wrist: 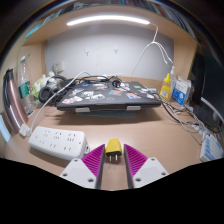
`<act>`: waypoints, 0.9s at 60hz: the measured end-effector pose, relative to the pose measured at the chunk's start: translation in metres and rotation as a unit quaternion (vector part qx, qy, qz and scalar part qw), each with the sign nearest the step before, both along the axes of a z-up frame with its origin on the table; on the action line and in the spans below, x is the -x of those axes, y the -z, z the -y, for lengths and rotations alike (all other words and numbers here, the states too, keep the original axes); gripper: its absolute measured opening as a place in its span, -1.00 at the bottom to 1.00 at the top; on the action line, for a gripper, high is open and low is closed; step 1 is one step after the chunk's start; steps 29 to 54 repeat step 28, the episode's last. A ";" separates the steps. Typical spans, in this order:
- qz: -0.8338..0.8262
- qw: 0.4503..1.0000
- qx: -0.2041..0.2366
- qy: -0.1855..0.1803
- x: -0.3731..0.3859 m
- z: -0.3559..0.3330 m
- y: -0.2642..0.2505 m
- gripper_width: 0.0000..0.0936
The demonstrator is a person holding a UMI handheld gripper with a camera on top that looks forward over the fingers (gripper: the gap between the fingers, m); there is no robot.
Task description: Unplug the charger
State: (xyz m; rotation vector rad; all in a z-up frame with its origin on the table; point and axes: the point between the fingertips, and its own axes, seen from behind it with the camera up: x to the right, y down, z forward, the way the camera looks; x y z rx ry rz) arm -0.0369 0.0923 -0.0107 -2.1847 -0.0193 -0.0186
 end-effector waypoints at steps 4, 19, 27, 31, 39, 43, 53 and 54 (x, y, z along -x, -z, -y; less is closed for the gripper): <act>0.004 1.000 -0.002 -0.006 0.001 -0.001 -0.001 0.19; 0.006 0.998 -0.055 -0.015 0.003 0.018 -0.034 0.89; -0.015 0.996 -0.080 -0.022 0.007 0.048 -0.054 0.89; -0.017 0.996 -0.084 -0.022 0.006 0.052 -0.056 0.89; -0.017 0.996 -0.084 -0.022 0.006 0.052 -0.056 0.89; -0.017 0.996 -0.084 -0.022 0.006 0.052 -0.056 0.89; -0.017 0.996 -0.084 -0.022 0.006 0.052 -0.056 0.89; -0.017 0.996 -0.084 -0.022 0.006 0.052 -0.056 0.89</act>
